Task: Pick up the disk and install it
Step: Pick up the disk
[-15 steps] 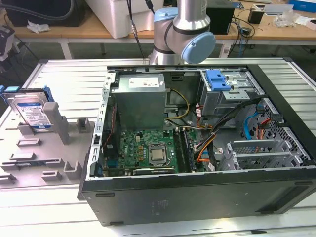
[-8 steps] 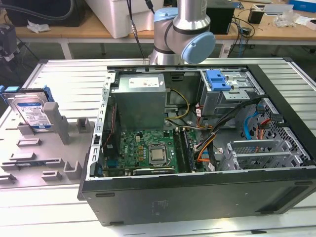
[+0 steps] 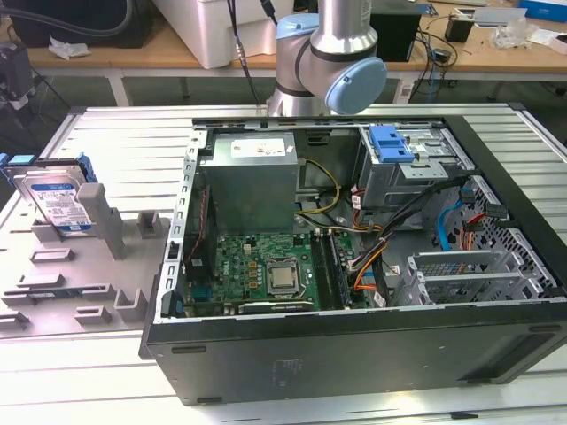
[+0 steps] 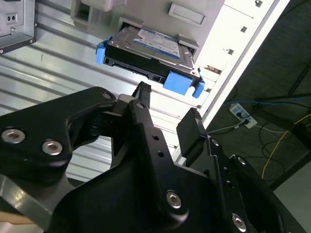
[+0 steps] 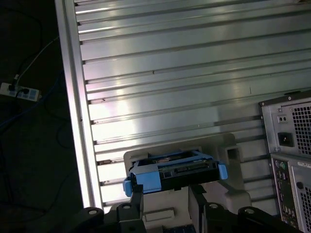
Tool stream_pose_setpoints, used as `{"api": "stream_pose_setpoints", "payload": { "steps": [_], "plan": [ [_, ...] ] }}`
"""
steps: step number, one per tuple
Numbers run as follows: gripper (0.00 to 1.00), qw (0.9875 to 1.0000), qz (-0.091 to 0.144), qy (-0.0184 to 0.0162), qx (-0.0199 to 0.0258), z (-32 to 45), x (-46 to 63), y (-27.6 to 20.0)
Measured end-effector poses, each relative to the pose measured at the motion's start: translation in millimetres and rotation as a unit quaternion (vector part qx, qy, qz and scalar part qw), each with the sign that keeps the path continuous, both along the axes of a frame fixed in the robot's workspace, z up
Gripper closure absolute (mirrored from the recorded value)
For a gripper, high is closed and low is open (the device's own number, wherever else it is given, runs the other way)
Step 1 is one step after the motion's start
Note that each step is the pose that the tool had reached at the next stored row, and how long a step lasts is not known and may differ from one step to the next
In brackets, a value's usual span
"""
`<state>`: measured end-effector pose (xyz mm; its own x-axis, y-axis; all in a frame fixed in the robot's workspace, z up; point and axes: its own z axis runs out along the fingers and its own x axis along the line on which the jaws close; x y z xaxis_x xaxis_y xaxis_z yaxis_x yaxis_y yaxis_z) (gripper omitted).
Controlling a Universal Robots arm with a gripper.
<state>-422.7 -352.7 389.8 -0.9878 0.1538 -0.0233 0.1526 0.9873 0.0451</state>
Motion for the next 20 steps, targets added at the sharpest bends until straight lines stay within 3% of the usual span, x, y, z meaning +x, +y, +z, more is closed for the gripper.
{"api": "stream_pose_setpoints", "payload": {
  "steps": [3,8,11,13,14,16,18,20],
  "plan": [
    [0.5,1.0,0.004,0.0009,0.0,0.0,-0.1,0.0],
    [0.5,0.9992,0.039,0.0039,0.0,-0.3,0.0,0.0],
    [0.5,0.9978,0.065,0.0056,-0.0001,-0.5,0.0,0.0],
    [0.5,0.9961,0.088,0.0066,-0.0001,-0.6,0.0,0.0],
    [0.5,0.9945,0.105,0.0073,-0.0002,-0.7,0.0,0.0],
    [0.5,0.9898,0.143,0.0085,-0.0004,-0.9,0.0,0.0],
    [0.5,0.9867,0.162,0.009,-0.0005,-1.0,0.0,0.0],
    [0.5,0.9825,0.186,0.0095,-0.0006,-1.2,0.0,0.0]
  ]
}}
